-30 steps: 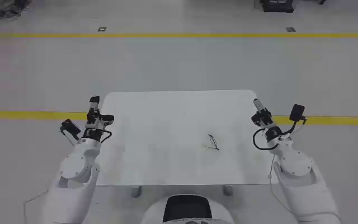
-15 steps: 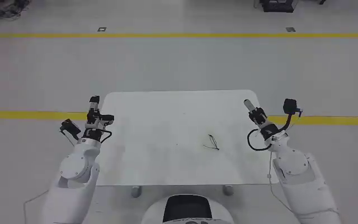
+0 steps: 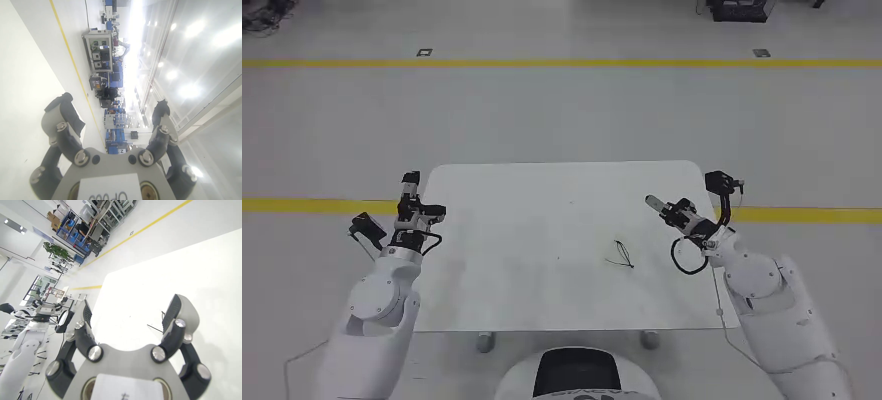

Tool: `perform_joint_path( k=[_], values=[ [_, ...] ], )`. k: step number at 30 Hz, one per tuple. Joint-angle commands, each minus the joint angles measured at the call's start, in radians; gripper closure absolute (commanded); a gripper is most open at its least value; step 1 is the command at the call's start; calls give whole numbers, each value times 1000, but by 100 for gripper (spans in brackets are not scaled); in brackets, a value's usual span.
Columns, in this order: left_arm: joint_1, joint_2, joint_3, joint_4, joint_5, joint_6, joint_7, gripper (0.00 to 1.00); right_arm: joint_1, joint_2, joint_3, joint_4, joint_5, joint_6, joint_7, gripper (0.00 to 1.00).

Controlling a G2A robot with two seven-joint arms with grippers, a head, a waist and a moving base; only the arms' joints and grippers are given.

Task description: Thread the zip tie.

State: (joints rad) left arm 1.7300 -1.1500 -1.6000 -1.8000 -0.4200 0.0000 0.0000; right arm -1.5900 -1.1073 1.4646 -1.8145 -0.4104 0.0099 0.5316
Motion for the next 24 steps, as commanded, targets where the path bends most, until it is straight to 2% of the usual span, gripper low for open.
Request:
perform_joint_path(
  k=[1,5,8,17,21,24],
  values=[
    [0,0,0,0,0,0,0,0,0,0,0,0,0,0,0,0],
    [0,0,0,0,0,0,0,0,15,4,-15,-14,-78,-7,30,0],
    [0,0,0,0,0,0,0,0,54,5,-47,-27,-139,17,92,0],
    [0,0,0,0,0,0,0,0,183,-1,-225,2,-388,91,275,0],
    [0,0,0,0,0,0,0,0,203,-7,-277,25,-427,122,309,0],
    [0,0,0,0,0,0,0,0,207,-8,-282,31,-438,132,315,0]
  ],
)
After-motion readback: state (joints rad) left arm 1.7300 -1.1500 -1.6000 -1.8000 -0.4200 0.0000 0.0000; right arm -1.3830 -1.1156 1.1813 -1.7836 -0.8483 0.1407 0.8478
